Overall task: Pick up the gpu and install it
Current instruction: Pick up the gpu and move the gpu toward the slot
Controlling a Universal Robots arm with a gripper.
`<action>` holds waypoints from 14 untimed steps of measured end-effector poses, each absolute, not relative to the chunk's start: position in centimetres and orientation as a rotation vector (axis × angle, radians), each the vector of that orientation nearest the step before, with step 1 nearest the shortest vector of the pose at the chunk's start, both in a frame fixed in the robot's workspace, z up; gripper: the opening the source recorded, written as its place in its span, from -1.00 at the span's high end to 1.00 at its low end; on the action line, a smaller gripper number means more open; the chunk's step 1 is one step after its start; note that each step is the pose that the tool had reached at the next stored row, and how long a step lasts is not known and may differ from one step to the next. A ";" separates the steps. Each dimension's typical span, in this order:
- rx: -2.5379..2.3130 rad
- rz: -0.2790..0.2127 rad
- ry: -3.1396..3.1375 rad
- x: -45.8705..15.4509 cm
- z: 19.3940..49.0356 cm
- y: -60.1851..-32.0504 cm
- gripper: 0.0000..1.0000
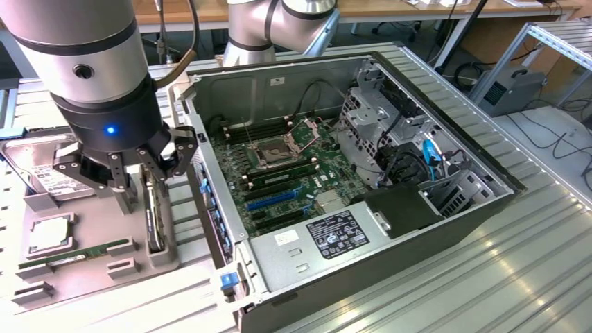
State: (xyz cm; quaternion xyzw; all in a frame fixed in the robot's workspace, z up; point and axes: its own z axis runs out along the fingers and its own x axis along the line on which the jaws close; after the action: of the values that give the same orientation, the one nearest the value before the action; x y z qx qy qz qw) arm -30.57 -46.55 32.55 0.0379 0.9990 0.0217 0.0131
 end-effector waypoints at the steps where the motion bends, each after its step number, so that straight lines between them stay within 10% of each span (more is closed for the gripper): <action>1: 0.118 0.068 3.112 -30.6 32.5 -46.5 0.15; 14: 0.118 0.068 3.112 -30.6 32.3 -46.5 0.15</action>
State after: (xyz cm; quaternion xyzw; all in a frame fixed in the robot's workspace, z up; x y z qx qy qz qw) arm -30.57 -46.54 32.26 0.0379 0.9990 0.0217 0.0131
